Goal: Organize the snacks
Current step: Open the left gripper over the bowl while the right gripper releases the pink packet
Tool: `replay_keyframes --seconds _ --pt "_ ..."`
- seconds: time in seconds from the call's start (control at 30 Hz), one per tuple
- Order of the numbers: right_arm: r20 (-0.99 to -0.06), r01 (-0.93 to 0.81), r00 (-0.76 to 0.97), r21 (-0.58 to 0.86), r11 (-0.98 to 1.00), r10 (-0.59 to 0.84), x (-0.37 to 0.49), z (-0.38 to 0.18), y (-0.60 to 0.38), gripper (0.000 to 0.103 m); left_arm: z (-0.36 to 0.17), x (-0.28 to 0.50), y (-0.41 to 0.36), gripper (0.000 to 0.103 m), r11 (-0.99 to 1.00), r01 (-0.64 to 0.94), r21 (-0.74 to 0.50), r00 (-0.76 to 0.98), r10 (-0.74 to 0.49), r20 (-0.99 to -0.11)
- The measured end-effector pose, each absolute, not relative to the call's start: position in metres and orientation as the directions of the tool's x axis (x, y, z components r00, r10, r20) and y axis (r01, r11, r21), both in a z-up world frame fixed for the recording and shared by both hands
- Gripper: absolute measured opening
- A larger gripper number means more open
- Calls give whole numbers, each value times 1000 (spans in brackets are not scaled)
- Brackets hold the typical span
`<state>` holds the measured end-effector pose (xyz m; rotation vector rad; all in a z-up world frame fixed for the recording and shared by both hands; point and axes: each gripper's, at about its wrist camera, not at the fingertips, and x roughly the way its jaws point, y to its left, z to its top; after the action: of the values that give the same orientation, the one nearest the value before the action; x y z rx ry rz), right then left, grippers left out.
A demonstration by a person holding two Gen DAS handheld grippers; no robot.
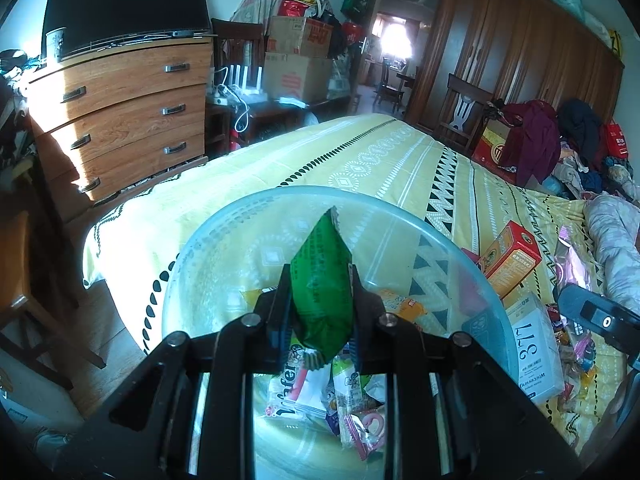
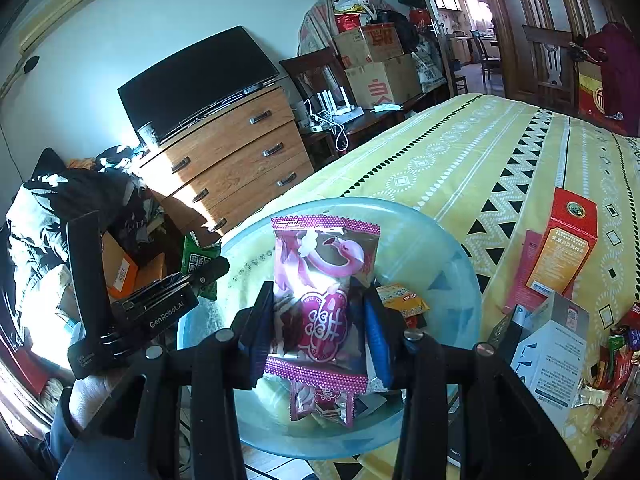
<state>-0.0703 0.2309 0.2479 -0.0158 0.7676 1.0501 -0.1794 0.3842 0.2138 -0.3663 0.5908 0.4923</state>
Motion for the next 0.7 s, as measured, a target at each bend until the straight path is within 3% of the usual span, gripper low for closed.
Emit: replay_keyframes --seconds 0.7 --pt "-585 -787 257 336 518 769 -74 239 236 45 208 -177 384 23 826 -528 -196 721 314 -617"
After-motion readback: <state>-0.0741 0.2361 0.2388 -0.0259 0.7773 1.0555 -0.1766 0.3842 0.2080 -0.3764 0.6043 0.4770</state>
